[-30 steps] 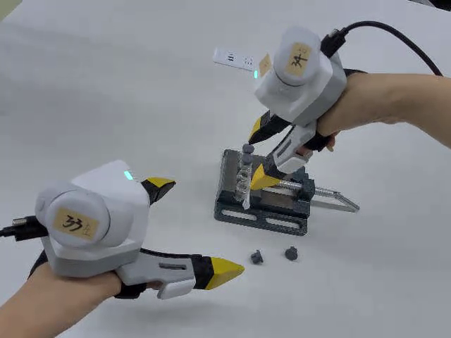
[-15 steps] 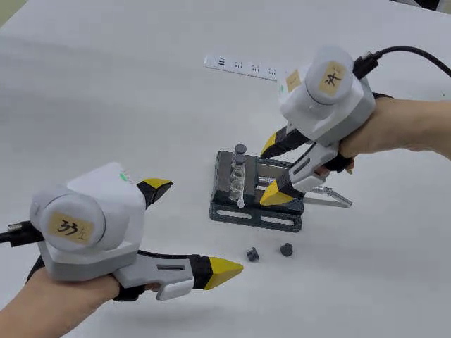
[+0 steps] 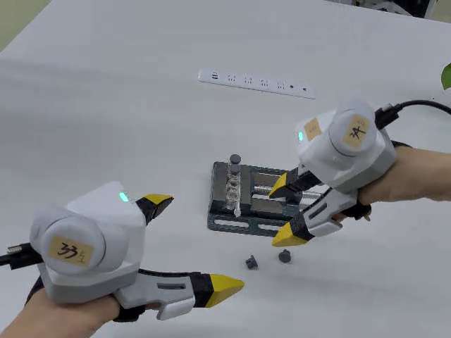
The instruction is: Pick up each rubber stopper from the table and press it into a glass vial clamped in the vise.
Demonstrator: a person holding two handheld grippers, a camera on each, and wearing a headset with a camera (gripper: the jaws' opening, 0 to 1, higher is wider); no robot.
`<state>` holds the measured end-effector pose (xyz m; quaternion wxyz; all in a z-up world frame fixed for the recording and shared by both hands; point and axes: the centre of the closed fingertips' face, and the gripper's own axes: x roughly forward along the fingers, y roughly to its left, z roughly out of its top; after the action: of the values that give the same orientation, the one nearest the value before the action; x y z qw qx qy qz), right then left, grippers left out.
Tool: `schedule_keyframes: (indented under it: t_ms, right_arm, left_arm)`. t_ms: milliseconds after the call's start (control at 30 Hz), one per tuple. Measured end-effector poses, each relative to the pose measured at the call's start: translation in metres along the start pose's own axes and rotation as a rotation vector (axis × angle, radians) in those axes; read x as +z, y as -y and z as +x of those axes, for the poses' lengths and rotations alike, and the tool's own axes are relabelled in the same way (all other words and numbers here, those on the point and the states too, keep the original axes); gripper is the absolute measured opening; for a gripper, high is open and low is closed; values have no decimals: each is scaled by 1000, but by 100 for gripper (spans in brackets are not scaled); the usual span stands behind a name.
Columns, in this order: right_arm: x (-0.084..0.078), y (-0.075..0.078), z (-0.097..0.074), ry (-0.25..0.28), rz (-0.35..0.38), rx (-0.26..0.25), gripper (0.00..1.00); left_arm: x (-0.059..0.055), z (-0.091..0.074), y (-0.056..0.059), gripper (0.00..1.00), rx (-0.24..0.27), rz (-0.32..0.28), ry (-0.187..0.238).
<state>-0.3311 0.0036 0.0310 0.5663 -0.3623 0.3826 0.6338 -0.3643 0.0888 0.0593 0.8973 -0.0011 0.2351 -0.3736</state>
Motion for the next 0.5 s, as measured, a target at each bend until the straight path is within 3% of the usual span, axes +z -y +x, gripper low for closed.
schedule_keyframes:
  t_ms: [167,333,367,500]
  right_arm:
    - [-21,-5,6,-18,48,-21,39]
    - [-40,-9,17,-17,144,-50,32]
    - [-45,-10,20,-19,190,-58,30]
    - [-55,-8,27,-27,240,-78,25]
  left_arm:
    - [-3,-1,3,92,-3,2,-8]
    - [-7,-1,5,92,-6,2,-15]
    - [-7,-1,6,92,-7,3,-16]
    - [-8,0,7,92,-9,2,-16]
